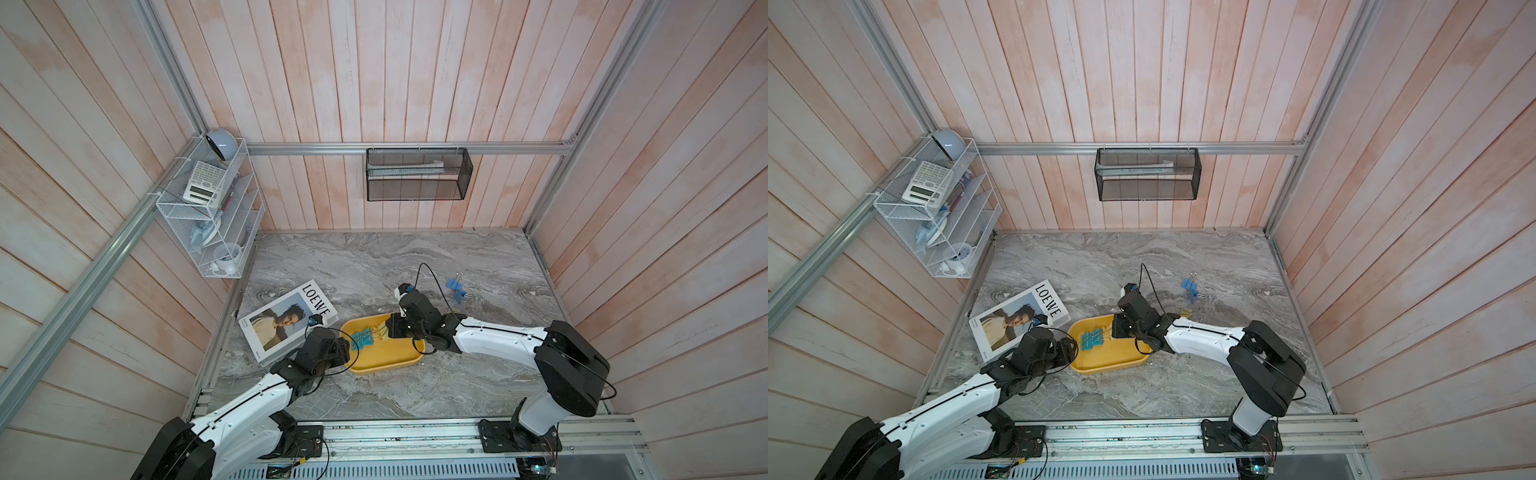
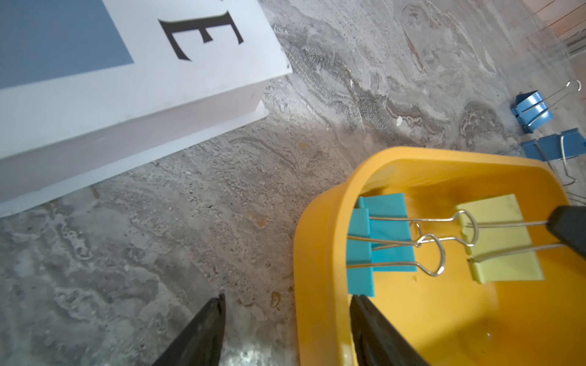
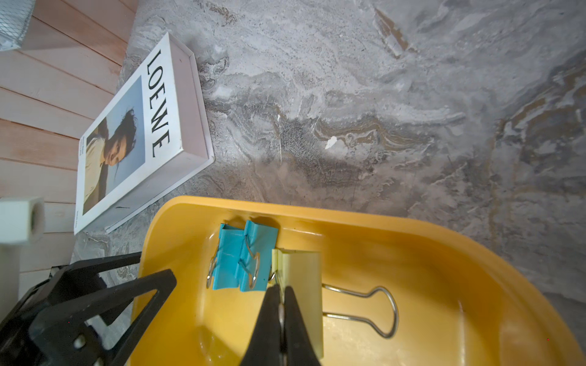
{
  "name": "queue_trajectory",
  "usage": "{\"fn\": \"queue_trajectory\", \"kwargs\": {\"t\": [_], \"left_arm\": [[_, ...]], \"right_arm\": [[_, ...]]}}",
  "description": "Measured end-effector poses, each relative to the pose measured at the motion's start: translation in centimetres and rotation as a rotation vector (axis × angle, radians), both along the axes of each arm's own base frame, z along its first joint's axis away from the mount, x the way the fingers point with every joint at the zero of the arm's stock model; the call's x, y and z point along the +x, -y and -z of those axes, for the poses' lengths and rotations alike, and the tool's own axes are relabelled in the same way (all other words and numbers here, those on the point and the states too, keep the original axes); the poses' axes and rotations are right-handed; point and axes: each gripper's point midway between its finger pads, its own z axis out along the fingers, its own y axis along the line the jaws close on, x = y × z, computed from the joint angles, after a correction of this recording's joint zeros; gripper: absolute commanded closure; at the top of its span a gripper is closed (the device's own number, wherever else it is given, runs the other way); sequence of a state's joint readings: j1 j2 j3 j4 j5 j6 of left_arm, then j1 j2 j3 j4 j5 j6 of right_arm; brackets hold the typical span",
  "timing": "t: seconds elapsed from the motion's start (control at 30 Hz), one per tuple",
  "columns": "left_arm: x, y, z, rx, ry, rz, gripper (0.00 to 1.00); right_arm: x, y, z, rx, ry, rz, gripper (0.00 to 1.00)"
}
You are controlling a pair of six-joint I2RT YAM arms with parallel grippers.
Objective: Put the binder clips in the storage box
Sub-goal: Place the binder clip in the storage box.
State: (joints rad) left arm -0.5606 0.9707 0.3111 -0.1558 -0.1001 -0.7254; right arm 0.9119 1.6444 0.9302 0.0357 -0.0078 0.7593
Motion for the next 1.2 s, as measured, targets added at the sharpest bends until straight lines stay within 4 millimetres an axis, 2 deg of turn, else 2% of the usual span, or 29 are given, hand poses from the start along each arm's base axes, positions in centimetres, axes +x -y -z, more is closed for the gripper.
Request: {"fn": "queue_trajectory", "kwargs": {"t": [0.13, 0.27, 0.6, 0.93, 1.1, 1.2], "left_arm": [[0.0, 0.1, 0.0, -0.004, -0.003, 0.003, 0.32], [-0.1, 0.2, 0.0, -0.008, -0.005, 0.008, 0.32], [0.0, 0.3, -0.1, -0.013, 0.001, 0.009, 0.32], [0.1, 0.3, -0.1, -0.014, 0.004, 0.013, 0.32], [0.0, 0.3, -0.1, -0.014, 0.004, 0.013, 0.32], [0.0, 0.3, -0.1, -0.014, 0.004, 0.013, 0.32]], "right_arm": [[-0.1, -0.3, 1.9, -0.025, -0.024, 0.009, 1.00], [-0.1, -0.6, 2.8, -0.030, -0.032, 0.017, 1.00], [0.3, -2.3, 2.5, -0.006, -0.009, 0.030, 1.00], [0.1, -2.9, 2.6, -0.004, -0.010, 0.029, 1.00], [-0.1, -3.0, 2.6, -0.002, -0.013, 0.032, 0.85], [-0.1, -3.0, 2.6, -0.002, -0.013, 0.036, 0.80]]}}
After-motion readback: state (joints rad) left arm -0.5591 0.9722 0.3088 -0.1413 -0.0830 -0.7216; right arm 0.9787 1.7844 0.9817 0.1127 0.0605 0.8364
